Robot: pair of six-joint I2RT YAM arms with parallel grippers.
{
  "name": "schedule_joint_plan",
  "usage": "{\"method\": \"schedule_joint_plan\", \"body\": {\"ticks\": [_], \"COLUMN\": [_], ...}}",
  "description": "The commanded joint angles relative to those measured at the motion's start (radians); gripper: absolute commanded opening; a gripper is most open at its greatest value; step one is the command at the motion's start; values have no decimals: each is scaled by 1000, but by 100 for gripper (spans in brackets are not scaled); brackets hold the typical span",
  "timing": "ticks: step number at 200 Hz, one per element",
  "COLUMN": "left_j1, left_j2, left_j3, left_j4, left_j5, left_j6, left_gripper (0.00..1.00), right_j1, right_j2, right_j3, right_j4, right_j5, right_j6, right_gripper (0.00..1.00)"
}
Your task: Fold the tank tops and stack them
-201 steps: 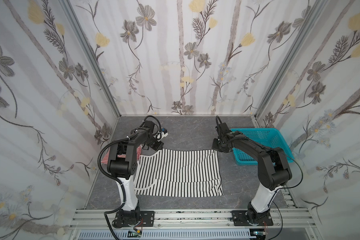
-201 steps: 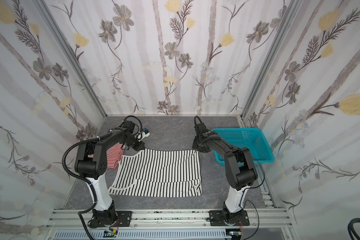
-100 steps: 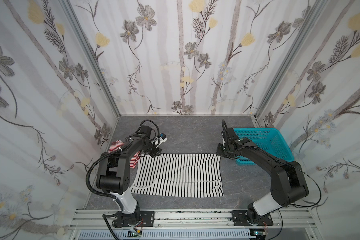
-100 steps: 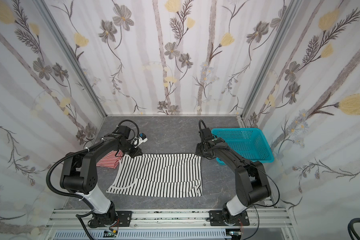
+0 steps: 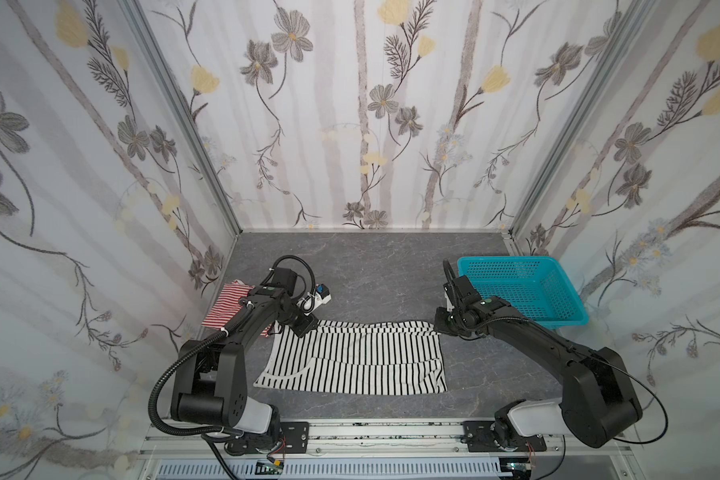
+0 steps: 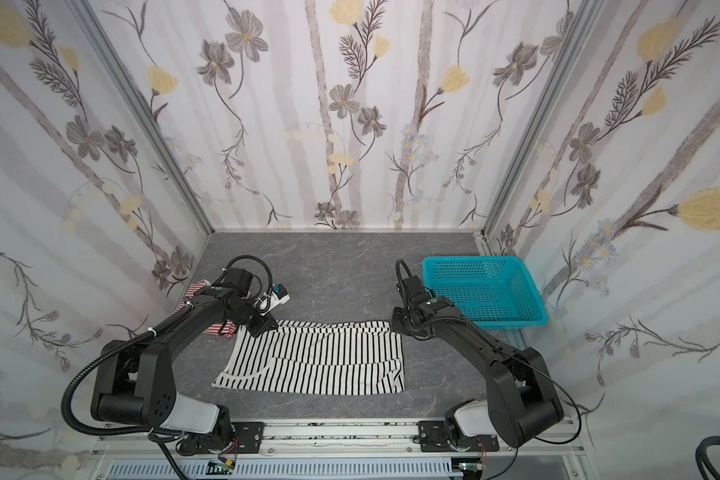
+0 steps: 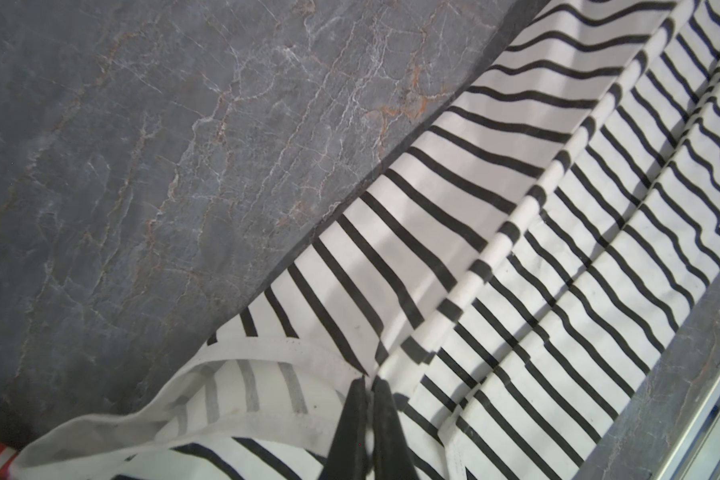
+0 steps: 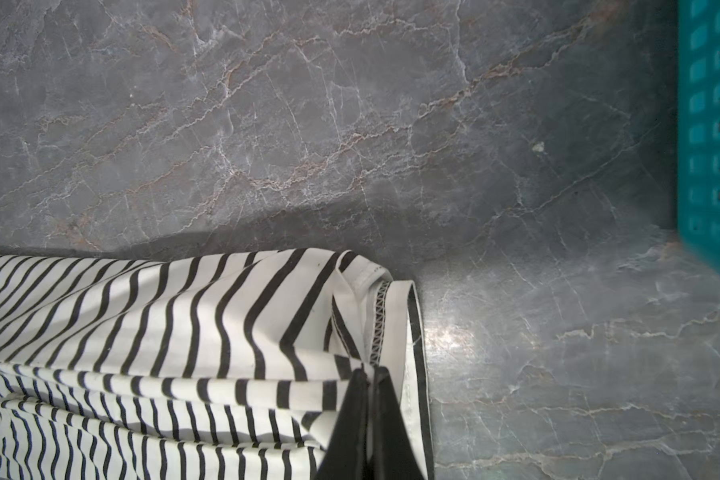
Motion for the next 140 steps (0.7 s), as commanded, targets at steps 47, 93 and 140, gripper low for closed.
{"method": "schedule_joint_plan", "body": {"ticks": [47,93,140], "left_j1": [1,-1,-5], "left_j2": [-57,-52,-68], "left_j3": [-83,-120,-139], "left_j4": [-53,-56,-73], "left_j5": [-17,-23,-37], "left_j6": [55,57,63], "left_gripper": [0,1,13], "right_j1": [29,59,75], "right_j2": [-55,-57,-70], "right_j3": [-99,-154,-164], "right_j4": [34,49,40], "right_j5": [5,3,11], "right_j6": [46,62,72], "right_gripper": [0,2,21]}}
